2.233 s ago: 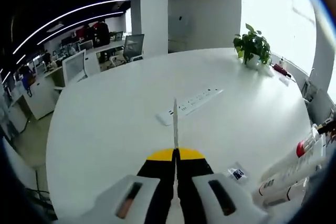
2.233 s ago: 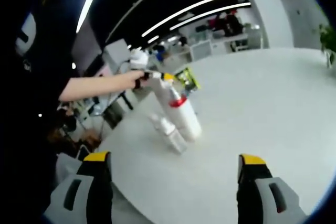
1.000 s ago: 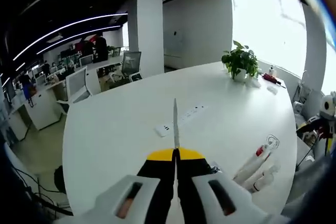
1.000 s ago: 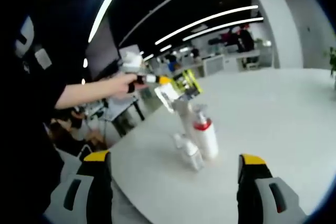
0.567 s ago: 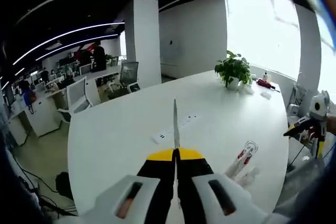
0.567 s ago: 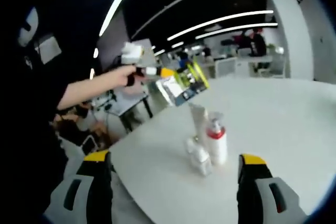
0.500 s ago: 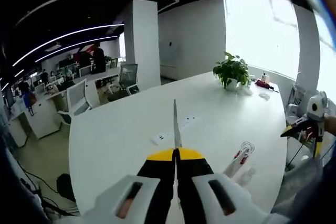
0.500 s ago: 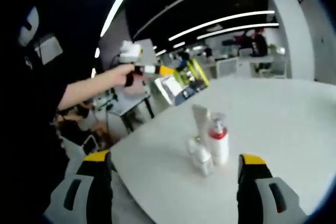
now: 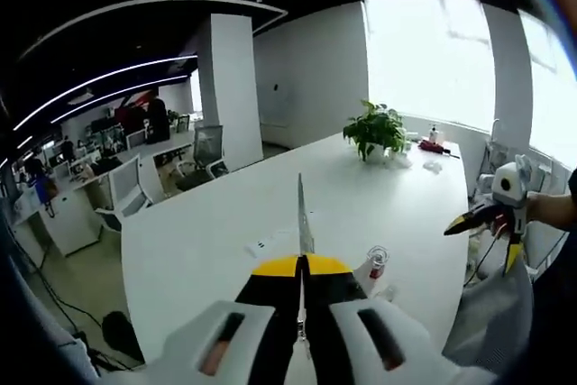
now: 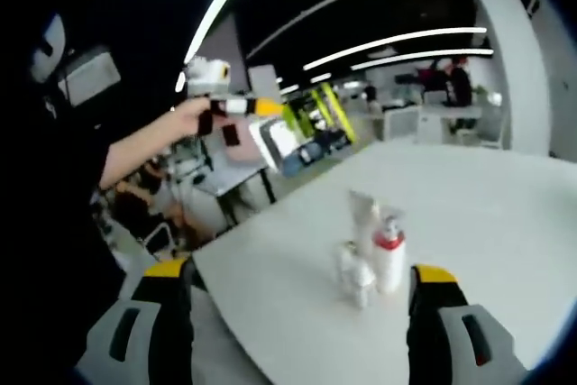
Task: Arrange the skincare products in the storage area until every visible bottle or jar stands upright without overlapping.
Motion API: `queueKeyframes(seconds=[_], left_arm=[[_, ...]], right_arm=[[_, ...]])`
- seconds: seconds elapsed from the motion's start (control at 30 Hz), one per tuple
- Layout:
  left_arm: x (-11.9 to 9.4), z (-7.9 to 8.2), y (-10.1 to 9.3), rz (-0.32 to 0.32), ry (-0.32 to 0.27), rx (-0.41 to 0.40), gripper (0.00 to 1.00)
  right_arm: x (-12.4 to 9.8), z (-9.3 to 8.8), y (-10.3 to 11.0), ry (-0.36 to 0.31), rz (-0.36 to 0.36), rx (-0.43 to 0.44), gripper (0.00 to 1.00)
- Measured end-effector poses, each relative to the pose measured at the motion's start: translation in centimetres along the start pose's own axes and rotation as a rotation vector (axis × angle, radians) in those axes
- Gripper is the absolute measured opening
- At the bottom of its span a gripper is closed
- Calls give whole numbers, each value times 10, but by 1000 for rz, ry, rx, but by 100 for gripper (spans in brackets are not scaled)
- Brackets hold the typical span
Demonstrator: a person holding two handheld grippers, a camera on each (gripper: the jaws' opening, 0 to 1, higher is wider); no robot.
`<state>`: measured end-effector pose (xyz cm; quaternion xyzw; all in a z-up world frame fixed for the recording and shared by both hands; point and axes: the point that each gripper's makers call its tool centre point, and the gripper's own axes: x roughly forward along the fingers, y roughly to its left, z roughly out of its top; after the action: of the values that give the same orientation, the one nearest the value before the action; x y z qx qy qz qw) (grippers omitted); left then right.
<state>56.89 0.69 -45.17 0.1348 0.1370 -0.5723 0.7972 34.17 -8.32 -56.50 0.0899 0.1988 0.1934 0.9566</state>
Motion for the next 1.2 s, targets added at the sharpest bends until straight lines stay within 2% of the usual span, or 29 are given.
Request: queueKeyframes(seconds=[0.27, 0.53, 0.9, 1.07, 1.2], left_arm=[[-24, 6, -28, -29, -13, 6, 5], [-41, 9, -52, -74, -16, 13, 5], [-65, 5, -87, -150, -19, 38, 5], [-77, 2, -104, -199, -27, 39, 5], [-89, 1, -120, -252, -28, 47, 5]], right_arm=[[4, 2, 19, -2, 47, -28, 99], [0, 1, 26, 7, 63, -28, 99], [-2, 30, 33, -24, 96, -109, 99], [0, 37, 36, -25, 116, -141, 99], [3, 51, 41, -51, 154, -155, 99]])
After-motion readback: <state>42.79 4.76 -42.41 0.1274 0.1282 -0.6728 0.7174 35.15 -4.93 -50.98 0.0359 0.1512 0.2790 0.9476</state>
